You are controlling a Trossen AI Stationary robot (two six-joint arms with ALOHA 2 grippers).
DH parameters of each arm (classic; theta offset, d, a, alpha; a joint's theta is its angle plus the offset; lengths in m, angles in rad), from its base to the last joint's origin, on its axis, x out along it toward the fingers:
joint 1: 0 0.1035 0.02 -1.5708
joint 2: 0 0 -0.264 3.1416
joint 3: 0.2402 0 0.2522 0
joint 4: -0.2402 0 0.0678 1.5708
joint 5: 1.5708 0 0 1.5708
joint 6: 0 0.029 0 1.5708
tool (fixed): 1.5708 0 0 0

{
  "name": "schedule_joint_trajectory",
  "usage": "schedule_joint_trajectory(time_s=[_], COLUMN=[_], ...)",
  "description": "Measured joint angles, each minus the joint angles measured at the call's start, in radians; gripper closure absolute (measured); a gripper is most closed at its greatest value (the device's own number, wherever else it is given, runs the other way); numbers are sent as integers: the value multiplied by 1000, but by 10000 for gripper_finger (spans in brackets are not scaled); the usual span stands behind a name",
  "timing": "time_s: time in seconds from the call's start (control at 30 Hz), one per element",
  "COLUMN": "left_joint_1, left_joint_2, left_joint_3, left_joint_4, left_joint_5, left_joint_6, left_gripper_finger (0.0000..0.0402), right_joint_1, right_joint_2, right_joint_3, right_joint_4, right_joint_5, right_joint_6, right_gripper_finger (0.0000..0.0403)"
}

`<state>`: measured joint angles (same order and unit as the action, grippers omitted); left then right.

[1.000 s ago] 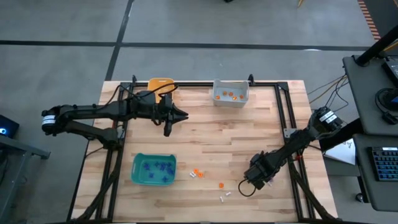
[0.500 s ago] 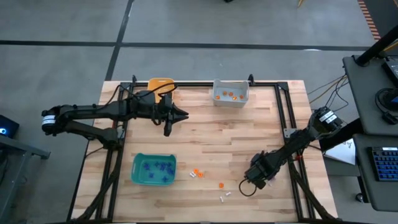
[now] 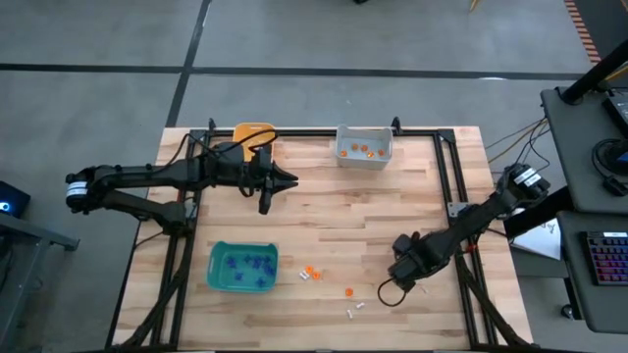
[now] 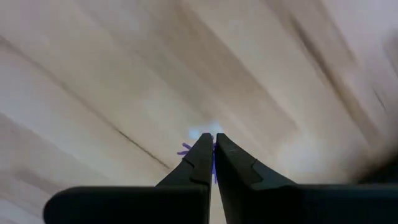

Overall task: Sort Halloween decoration
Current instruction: Put the blue spider toy into the green bin

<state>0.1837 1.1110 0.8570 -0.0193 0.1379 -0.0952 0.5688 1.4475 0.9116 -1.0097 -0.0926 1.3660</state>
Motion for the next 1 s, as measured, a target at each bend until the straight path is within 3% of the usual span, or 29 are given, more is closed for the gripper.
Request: schedule_joint_trajectory(time_s=[0.37, 0.53, 0.67, 1.0], left_joint_1=[0, 0, 0, 0], left_joint_2=[0, 0, 0, 0], left_joint_3=[0, 0, 0, -1], left_joint_4=[0, -3, -4, -4], left_joint_5=[0, 0, 1, 1], left_joint_6=[0, 0, 0, 0], left_gripper_finger=[351, 351, 351, 351], right_joint_1=[-97, -177, -219, -251], right_joint_2=[8, 46, 63, 64], right_joint_3=[-1, -2, -3, -3], right_joint_4=[271, 291, 290, 274], right_joint_5=[349, 353, 295, 227], right_joint_6=[-218, -306, -352, -373], right_gripper_finger=[394, 394, 385, 300])
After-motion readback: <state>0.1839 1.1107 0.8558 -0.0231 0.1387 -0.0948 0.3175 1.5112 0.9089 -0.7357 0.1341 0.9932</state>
